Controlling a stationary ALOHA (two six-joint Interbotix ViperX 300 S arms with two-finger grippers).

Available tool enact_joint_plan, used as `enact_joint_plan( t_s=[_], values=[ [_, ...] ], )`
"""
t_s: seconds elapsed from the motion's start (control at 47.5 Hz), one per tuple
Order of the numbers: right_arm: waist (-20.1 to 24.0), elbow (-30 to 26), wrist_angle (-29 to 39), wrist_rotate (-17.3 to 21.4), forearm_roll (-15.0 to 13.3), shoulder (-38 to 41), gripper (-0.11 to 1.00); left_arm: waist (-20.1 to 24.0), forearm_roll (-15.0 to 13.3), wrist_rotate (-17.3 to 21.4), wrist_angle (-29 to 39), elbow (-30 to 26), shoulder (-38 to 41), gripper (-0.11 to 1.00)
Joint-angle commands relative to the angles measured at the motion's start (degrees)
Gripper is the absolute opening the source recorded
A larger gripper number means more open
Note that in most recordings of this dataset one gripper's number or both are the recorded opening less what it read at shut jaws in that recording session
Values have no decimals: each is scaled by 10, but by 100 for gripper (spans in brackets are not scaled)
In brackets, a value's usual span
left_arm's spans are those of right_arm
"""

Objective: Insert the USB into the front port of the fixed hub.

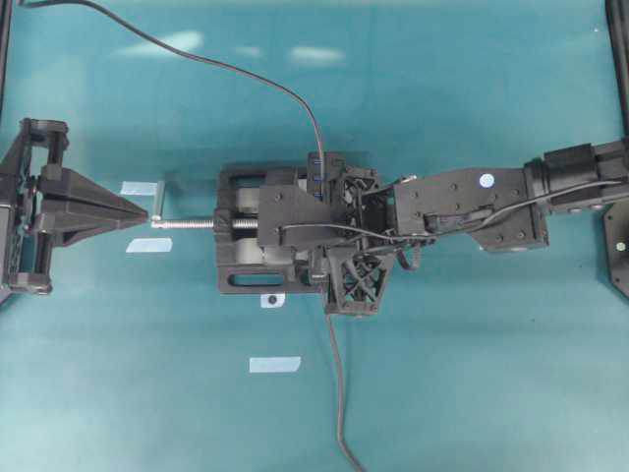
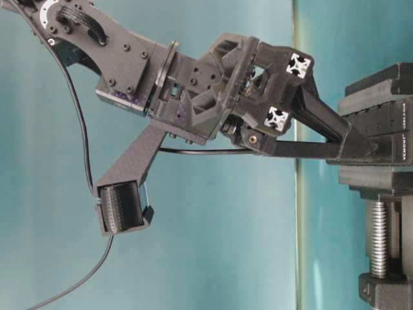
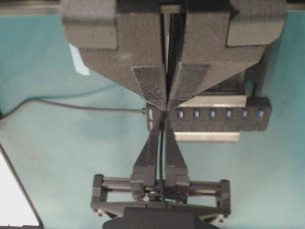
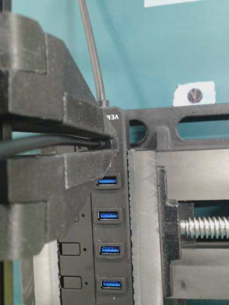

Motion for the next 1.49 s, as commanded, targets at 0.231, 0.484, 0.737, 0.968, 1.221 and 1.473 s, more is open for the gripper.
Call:
enact_joint_plan(
  t_s=[0.231, 0.484, 0.737, 0.968, 1.221, 1.473],
  values=[
    [11, 3, 5, 6, 2, 0, 7, 0, 1, -1, -6, -6, 2, 0],
    [11, -1, 4, 6, 2, -2, 7, -1, 1, -1, -6, -6, 2, 0],
    [11, -3, 1, 7, 3, -9, 8, 0, 2, -1, -6, -6, 2, 0],
    [10, -4, -1, 7, 2, -9, 17, -1, 1, -2, -6, -6, 2, 0],
    [10, -4, 0, 8, 2, -10, 50, -1, 1, -2, -6, -9, 2, 0],
    [9, -11, 3, 8, 0, -10, 66, -4, 1, -2, -6, -7, 2, 0]
  ],
)
